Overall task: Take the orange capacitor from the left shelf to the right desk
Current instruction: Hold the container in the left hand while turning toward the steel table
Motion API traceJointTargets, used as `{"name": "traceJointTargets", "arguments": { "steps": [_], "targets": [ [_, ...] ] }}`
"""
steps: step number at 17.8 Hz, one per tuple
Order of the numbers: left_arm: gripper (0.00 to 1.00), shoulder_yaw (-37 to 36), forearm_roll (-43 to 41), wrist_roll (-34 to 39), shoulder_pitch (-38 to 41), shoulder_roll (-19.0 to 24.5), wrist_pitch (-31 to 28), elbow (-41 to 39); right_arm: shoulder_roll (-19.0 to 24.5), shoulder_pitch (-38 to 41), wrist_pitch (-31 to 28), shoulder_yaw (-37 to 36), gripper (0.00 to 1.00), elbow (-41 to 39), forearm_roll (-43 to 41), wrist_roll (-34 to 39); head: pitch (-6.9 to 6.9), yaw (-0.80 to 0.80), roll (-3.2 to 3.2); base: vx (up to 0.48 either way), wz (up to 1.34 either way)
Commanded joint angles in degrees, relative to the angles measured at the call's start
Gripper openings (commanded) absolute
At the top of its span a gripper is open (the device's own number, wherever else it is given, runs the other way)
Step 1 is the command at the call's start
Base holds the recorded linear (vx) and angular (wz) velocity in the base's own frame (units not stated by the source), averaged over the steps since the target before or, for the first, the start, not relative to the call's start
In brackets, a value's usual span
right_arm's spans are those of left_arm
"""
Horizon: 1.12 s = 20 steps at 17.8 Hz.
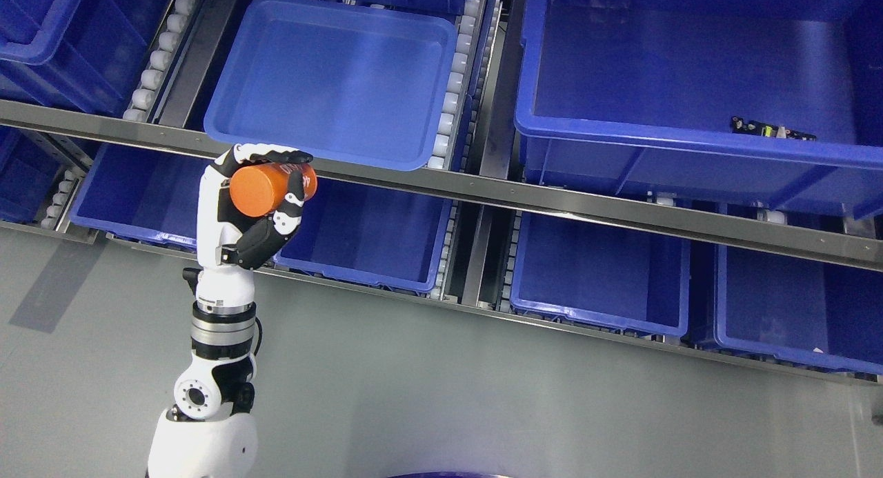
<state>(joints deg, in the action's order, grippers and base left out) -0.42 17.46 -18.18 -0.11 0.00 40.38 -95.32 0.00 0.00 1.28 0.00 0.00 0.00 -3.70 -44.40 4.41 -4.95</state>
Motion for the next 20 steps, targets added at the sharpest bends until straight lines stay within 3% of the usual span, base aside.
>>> {"name": "traceJointTargets", "arguments": {
  "steps": [1, 20],
  "targets": [
    [0.02, -1.6, 0.0, 0.0, 0.5, 1.0, -0.1, -1.0, -1.0, 1.2, 0.0, -0.7, 1.0, -1.0, 0.4, 0.0, 0.0, 0.0, 0.0, 0.0, 0.0],
    [0.03, -5.5, -0.1, 0.0, 0.5, 1.0, 0.0, -2.0, -1.0, 1.2, 0.0, -0.7, 1.0, -1.0, 0.4, 0.0, 0.0, 0.0, 0.0, -0.018, -0.01]
  ]
}}
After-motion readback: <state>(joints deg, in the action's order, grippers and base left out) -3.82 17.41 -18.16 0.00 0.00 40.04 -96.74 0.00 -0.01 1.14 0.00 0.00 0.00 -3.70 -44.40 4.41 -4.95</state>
